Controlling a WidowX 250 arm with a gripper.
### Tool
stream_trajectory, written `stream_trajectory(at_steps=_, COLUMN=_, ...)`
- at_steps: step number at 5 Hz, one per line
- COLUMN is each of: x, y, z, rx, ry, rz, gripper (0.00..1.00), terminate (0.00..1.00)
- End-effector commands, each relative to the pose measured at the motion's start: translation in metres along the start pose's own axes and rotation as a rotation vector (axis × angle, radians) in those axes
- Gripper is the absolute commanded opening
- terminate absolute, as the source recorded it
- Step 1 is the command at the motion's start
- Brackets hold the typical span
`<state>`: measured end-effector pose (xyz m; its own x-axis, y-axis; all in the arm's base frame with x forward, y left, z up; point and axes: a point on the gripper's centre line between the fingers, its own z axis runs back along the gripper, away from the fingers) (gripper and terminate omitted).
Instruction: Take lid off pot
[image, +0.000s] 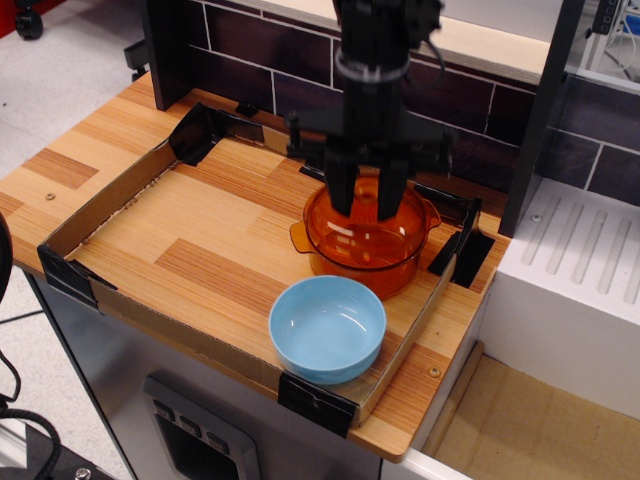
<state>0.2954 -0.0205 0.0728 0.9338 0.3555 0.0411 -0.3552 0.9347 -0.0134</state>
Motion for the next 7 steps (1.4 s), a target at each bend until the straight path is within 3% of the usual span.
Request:
stream_trajectory(at_steps=1, x=0.014, y=0.024, z=0.059, rx=-0.096, ry=-0.125, rz=0.045, gripper=0.0, terminate=0.0)
stream_trajectory(at_steps=2, x=0.018, y=0.048, z=0.058, rx=-0.088, ry=-0.134, rz=0.048, gripper=0.0, terminate=0.0)
stream_trajectory(at_steps=3, x=0.034, y=0.073, z=0.052, rx=-0.072, ry=-0.09, rz=0.043, gripper=0.0, terminate=0.0)
stream_trajectory(at_steps=5, x=0.073, y=0.116, z=0.028, rx=-0.018, ry=-0.071, rz=0.106, gripper=0.0, terminate=0.0)
stream_trajectory(at_steps=7, x=0.081, y=0.133, z=0.004, rx=0.03, ry=-0.087, rz=0.064, gripper=0.0, terminate=0.0)
